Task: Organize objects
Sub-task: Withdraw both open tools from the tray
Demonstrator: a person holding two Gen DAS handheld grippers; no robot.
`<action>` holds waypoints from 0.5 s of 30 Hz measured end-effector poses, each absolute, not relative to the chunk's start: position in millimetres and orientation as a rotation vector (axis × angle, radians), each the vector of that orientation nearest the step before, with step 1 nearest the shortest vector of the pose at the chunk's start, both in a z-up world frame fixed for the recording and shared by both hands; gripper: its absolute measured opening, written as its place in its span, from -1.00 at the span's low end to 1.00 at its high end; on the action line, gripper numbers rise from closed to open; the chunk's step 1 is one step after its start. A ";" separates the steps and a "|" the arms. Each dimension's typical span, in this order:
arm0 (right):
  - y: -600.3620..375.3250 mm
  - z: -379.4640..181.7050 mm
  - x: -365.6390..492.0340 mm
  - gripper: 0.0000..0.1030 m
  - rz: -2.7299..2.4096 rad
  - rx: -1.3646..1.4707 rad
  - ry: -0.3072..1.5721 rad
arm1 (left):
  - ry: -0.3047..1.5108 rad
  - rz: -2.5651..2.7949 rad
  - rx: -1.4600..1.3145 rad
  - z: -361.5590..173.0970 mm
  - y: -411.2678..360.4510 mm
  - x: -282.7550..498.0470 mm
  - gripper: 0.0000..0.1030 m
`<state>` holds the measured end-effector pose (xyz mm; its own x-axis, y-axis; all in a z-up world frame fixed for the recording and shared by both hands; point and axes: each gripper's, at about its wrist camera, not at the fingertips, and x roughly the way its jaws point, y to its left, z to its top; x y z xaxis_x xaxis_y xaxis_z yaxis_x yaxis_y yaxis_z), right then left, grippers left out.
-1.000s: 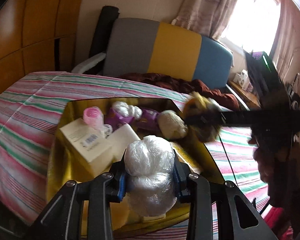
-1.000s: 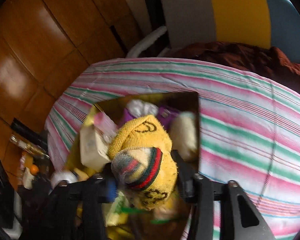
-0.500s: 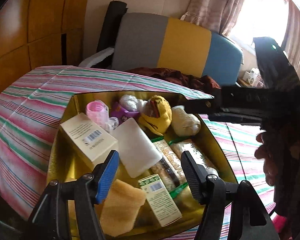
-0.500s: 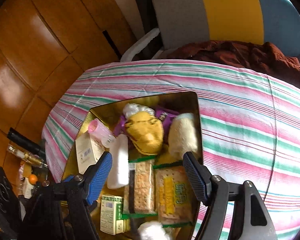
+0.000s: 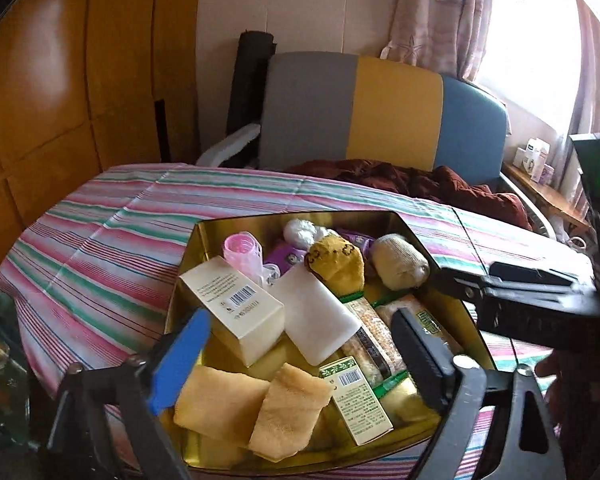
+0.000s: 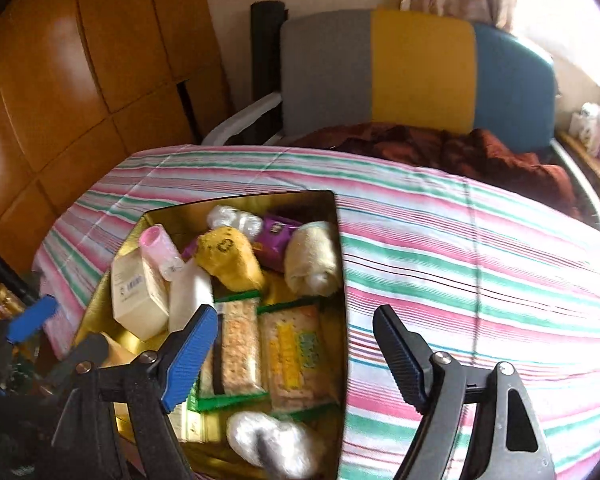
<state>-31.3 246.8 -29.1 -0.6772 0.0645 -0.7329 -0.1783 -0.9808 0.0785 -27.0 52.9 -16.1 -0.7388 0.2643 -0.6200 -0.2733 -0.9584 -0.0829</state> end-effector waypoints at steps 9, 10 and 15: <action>243.9 -32.1 7.4 0.60 2.651 -1.087 0.108 | 0.035 2.747 -0.952 -9.8 48.4 -13.0 0.99; 243.3 -32.5 9.8 0.60 2.646 -1.080 0.103 | 0.032 2.751 -0.953 -9.3 48.0 -11.9 0.99; 237.6 -31.5 14.7 0.60 2.651 -1.067 0.085 | 0.008 2.794 -0.946 -5.0 45.6 -7.4 0.99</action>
<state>14.7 237.6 -31.5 -0.6874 0.2364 -0.6867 -0.2800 -0.9587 -0.0498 -7.4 45.6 -5.0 -0.7780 0.1790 -0.6023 -0.1826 -0.9816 -0.0559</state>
